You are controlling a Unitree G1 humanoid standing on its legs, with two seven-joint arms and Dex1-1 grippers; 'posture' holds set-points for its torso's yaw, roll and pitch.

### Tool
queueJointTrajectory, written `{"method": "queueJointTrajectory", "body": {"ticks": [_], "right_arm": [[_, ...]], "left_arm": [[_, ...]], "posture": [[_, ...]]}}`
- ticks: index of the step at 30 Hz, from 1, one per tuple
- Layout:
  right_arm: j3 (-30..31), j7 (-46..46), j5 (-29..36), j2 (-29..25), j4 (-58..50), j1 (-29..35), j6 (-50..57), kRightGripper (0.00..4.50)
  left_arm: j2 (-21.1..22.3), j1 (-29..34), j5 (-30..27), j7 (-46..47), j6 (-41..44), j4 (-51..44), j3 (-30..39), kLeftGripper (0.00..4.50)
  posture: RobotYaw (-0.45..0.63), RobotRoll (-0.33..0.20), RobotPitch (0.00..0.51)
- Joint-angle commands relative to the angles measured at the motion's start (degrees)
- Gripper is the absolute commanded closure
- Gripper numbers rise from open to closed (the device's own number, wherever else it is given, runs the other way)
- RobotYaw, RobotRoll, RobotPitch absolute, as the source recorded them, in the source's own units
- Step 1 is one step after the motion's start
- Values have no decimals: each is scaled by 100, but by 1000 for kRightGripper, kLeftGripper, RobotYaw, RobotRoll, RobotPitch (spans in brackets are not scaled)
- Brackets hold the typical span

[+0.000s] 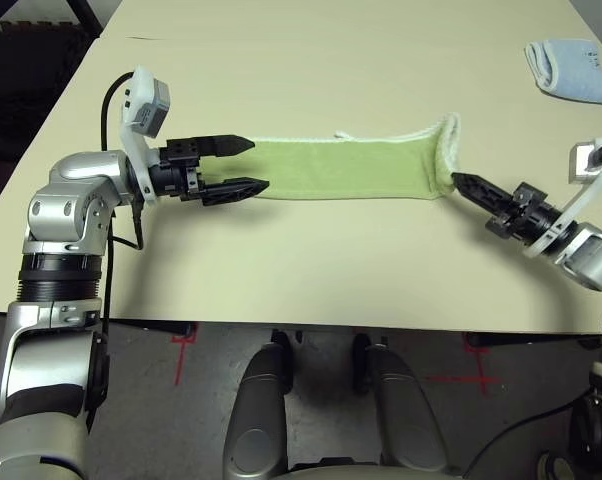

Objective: Fold the towel and set it aside.

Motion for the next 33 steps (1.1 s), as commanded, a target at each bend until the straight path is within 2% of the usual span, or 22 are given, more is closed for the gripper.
{"method": "queueJointTrajectory", "body": {"ticks": [1, 11, 13, 14, 16, 20, 33], "right_arm": [[28, -103, 201, 68, -331, 117, -10, 4459], [52, -226, 513, -48, -544, -92, -80, 4459], [398, -511, 165, -50, 427, -1540, -52, 4459], [528, -556, -15, -37, 834, -2036, -102, 4459], [661, -461, -270, -45, 1264, -2433, -194, 4459], [862, -147, -601, -124, 1485, -2553, -366, 4459], [1213, 717, -679, -447, 1221, -2333, 21, 4459]], "left_arm": [[55, 46, -38, -31, 21, -111, -2, 0], [77, 173, -97, 60, 118, -316, 73, 0], [92, 198, -109, 79, 140, -354, 91, 0], [102, 212, -116, 84, 150, -369, 102, 0], [110, 227, -124, 99, 163, -390, 109, 0], [128, 250, -149, 122, 175, -415, 113, 0], [118, 222, -160, 106, 183, -403, 77, 0]], "posture": [[-51, 0, 261], [-29, 0, 263], [-24, 0, 264], [-24, 0, 264], [-19, 0, 265], [-19, 0, 264], [-29, 0, 262]]}}
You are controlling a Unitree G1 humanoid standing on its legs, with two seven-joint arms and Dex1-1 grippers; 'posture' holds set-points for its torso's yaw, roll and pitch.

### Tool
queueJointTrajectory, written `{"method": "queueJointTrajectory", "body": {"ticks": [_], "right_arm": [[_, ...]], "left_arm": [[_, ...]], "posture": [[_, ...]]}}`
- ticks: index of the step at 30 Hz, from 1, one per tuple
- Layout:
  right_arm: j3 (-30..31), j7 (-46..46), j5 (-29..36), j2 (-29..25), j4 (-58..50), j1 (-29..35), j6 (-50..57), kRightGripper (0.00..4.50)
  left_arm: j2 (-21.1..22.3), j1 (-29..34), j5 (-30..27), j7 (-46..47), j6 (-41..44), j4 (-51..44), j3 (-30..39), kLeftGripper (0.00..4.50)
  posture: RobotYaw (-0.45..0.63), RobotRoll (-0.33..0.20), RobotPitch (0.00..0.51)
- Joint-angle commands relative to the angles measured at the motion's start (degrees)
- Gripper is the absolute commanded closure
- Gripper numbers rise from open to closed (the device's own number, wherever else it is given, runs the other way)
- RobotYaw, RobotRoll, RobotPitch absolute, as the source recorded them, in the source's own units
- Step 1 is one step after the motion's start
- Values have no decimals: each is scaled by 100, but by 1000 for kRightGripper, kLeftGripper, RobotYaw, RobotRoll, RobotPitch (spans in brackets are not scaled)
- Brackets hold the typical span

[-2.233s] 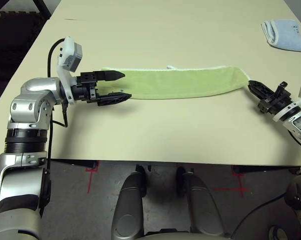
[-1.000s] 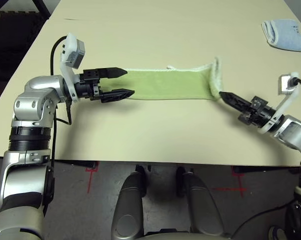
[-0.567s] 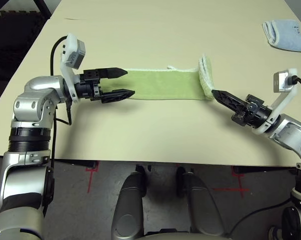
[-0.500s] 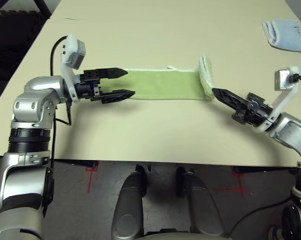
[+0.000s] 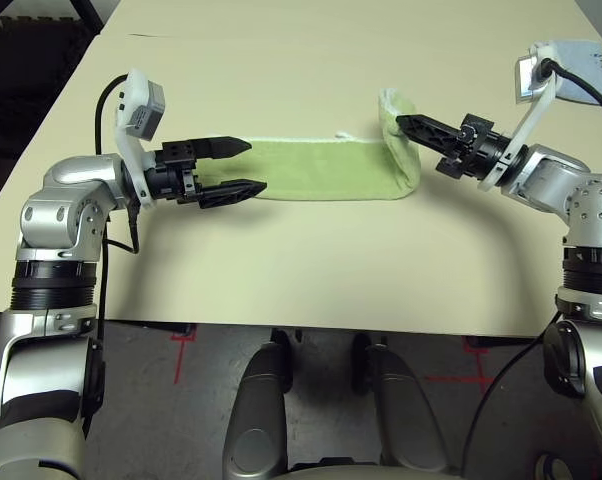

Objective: Fold the towel and set it aside.

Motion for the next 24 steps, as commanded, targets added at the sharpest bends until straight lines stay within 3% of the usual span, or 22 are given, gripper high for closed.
{"method": "queueJointTrajectory", "body": {"ticks": [1, 10, 19, 24], "right_arm": [[111, 264, 21, -140, -227, 165, 225, 4459], [267, 232, -160, -100, -501, 271, 252, 4459], [743, 410, -690, 37, -472, 172, -79, 4459], [1303, 549, -1235, 137, -370, 73, -348, 4459]], "left_arm": [[43, 23, -42, -35, 25, -110, -27, 0], [21, -15, -14, -51, -20, -34, -43, 0], [4, -26, 34, 75, -107, 35, -28, 0], [-16, 0, 20, 109, -202, 25, 11, 0]], "posture": [[-29, 0, 262], [-29, 0, 262], [-30, 0, 265], [-18, 0, 261]]}}
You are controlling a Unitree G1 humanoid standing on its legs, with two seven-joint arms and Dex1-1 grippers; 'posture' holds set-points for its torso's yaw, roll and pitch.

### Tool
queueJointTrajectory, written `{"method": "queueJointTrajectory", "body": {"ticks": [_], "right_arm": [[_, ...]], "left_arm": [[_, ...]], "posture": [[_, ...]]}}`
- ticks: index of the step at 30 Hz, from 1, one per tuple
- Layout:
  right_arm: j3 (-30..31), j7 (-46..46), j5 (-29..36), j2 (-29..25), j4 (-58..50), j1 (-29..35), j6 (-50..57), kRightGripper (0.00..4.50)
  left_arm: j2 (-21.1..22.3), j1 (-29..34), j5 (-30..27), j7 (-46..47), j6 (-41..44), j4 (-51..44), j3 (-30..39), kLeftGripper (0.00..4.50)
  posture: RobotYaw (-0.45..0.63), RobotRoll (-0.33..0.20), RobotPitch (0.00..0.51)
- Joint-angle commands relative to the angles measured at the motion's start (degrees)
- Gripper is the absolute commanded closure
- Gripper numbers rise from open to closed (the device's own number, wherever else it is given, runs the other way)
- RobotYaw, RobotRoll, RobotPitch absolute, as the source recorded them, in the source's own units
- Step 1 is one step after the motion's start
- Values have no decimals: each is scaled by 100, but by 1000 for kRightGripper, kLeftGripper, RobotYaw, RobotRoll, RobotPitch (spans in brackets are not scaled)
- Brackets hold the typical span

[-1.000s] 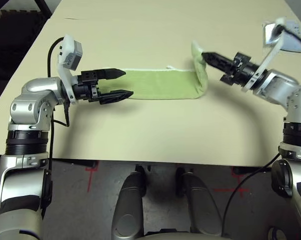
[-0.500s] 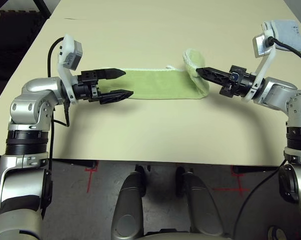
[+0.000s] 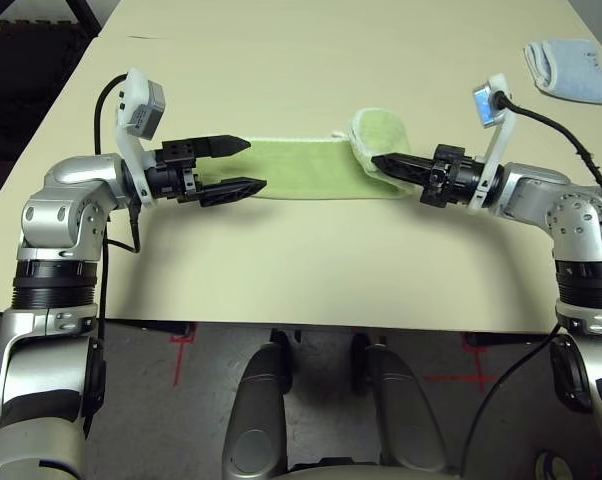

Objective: Fold the towel and set it aside.

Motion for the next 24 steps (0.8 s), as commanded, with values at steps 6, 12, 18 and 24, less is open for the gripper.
{"method": "queueJointTrajectory", "body": {"ticks": [6, 12, 18, 24], "right_arm": [[755, 244, -873, 163, 271, -196, -492, 4459], [1230, 453, -1670, 172, 790, -414, -986, 4459], [1465, 623, -2087, 326, 885, -515, -1262, 4459], [1623, 809, -2369, 415, 839, -640, -1390, 3651]], "left_arm": [[-63, 16, 19, 52, -323, 25, 43, 0], [-69, 20, 44, 51, -486, 117, 16, 0], [-73, 1, 43, 39, -537, 192, -9, 0], [-39, 17, 36, -22, -559, 245, -12, 0]], "posture": [[-7, 0, 260], [-5, 0, 261], [-3, 0, 261], [-4, 0, 261]]}}
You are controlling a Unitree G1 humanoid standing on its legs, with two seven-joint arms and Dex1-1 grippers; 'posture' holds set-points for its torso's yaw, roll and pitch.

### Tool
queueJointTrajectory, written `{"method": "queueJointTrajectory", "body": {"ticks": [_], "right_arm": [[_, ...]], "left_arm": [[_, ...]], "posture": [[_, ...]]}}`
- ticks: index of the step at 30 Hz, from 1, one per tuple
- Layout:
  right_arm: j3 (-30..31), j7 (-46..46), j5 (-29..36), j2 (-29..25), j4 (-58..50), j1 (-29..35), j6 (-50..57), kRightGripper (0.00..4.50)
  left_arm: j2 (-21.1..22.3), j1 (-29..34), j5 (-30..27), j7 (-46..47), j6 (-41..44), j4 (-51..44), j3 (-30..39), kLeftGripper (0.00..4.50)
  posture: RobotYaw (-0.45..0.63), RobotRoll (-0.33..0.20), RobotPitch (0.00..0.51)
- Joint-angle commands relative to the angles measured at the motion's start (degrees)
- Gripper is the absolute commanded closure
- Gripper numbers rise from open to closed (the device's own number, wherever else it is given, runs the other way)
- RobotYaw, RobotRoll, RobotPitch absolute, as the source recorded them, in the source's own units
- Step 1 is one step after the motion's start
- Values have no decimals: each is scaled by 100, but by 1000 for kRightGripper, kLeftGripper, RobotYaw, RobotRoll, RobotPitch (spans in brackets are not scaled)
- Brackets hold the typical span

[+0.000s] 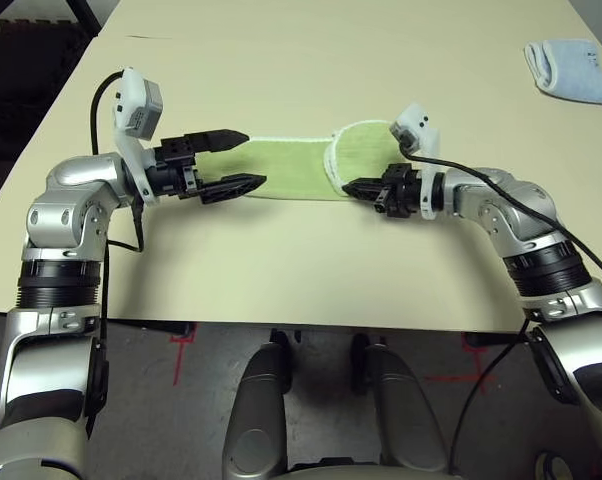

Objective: Fold the towel and set it aside.

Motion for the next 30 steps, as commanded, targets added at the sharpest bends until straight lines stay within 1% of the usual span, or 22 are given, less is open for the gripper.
{"method": "queueJointTrajectory", "body": {"ticks": [1, 4, 7, 9, 10, 13, 15, 17, 20, 23, 27, 30], "right_arm": [[113, 125, -138, 74, -51, -64, -83, 3334], [150, 314, -161, 46, -172, -103, -70, 2242], [103, 787, 26, -227, -502, -222, 160, 1187], [23, 1043, 163, -400, -664, -249, 296, 393], [-77, 1236, 324, -493, -767, -239, 336, 41], [-447, 1647, 747, -725, -948, -195, 349, 41], [-633, 1813, 831, -822, -921, -158, 108, 41], [-801, 1833, 747, -864, -690, -154, -287, 41], [-899, 2096, 255, -923, -18, -43, -1917, 41], [-1085, 2246, 17, -754, 968, -21, -3372, 41], [-1145, 2539, -145, -510, 2084, -184, -4672, 41], [-1146, 2847, -212, -352, 2741, -385, -5313, 41]], "left_arm": [[32, 18, 37, -87, -58, 15, -18, 0], [30, 14, 40, -98, -61, 25, -32, 0], [32, 20, 35, -108, -44, 12, -40, 0], [43, 33, 32, -122, -40, 8, -35, 0], [47, 36, 32, -126, -35, 7, -34, 0], [48, 34, 40, -129, -30, 12, -30, 0], [45, 35, 47, -125, -34, 16, -32, 0], [44, 26, 57, -115, -47, 42, -24, 0], [5, -4, 127, 25, -126, 121, 3, 0], [-117, -32, 223, 414, -206, 202, 57, 0], [-216, 28, 285, 921, -217, 163, 152, 0], [-271, 106, 314, 1358, -173, 74, 278, 0]], "posture": [[-6, 0, 258], [-9, 0, 257], [-11, 0, 257], [-11, 0, 257], [-11, 0, 257], [-11, 0, 257], [-18, 0, 251], [-21, 0, 252], [-22, 0, 255], [-13, 0, 258], [14, 0, 260], [41, 0, 260]]}}
